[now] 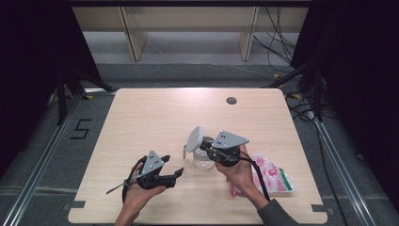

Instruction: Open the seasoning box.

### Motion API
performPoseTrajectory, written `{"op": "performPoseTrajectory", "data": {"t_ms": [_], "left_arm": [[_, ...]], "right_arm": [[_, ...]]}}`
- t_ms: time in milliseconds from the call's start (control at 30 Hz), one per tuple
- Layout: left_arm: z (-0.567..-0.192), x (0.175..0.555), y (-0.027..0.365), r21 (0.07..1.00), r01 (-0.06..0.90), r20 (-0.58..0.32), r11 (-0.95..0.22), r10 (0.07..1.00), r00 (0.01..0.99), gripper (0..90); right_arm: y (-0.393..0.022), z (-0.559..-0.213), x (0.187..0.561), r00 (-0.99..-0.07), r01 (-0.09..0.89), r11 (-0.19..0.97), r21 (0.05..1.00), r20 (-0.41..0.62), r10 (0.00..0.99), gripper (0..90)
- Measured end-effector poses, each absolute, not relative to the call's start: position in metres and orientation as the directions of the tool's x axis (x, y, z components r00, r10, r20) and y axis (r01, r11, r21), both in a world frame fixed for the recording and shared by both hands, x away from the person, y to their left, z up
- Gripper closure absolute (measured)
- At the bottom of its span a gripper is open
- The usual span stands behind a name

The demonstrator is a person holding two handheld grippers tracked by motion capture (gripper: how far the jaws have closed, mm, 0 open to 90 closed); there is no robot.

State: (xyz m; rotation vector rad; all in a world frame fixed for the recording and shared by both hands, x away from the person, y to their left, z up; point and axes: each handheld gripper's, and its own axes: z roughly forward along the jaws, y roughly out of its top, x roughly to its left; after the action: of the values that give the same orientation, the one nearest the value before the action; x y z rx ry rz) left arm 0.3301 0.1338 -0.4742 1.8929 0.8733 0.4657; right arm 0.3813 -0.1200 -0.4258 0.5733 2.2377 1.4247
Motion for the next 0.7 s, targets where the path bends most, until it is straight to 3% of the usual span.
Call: {"op": "performPoseTrajectory", "data": {"t_ms": [333, 700], "left_arm": [[-0.482, 0.327, 0.128, 0.87, 0.383, -0.036, -0.31, 0.734, 0.678, 29.7], [-0.481, 0.326, 0.128, 0.873, 0.391, -0.057, -0.292, 0.735, 0.675, 28.2]], "right_arm": [[-0.106, -0.426, 0.374, -0.846, 0.089, 0.401, 0.912, -0.143, 0.514, 88.2], [-0.165, -0.444, 0.364, -0.816, 0.181, 0.436, 0.882, -0.113, 0.567, 88.3]]}}
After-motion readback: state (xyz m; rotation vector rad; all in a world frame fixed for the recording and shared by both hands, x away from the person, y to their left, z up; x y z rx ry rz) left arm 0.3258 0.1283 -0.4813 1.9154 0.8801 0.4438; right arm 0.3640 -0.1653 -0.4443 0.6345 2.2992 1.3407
